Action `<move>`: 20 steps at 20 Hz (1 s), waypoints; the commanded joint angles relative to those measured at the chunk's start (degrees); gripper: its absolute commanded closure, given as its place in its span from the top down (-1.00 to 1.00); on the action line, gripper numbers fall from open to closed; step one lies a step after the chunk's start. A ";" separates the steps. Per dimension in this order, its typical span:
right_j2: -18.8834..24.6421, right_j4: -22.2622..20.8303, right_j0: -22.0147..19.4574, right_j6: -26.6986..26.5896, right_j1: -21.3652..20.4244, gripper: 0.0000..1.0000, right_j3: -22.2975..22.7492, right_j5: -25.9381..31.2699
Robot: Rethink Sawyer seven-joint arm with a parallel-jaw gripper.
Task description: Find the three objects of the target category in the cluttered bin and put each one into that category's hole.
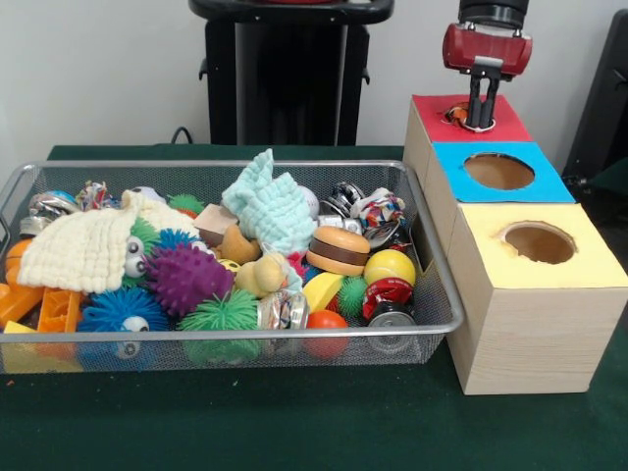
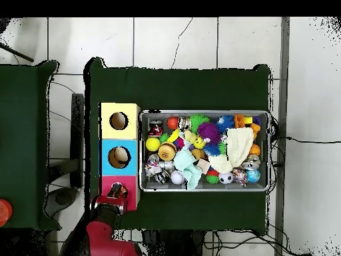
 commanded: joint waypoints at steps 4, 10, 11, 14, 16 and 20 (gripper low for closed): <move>4.63 1.04 -0.15 16.74 0.87 -1.00 5.07 5.74; 4.78 1.98 -0.10 17.60 -0.46 -1.00 6.81 7.29; 4.70 2.12 0.01 17.53 -0.71 -1.00 7.01 7.44; 4.68 2.84 0.06 17.30 -1.68 -1.00 7.73 8.89; 4.67 3.09 0.08 17.07 -2.15 -1.00 8.12 9.27; 5.21 2.83 -0.36 17.26 -1.90 -1.00 8.73 8.48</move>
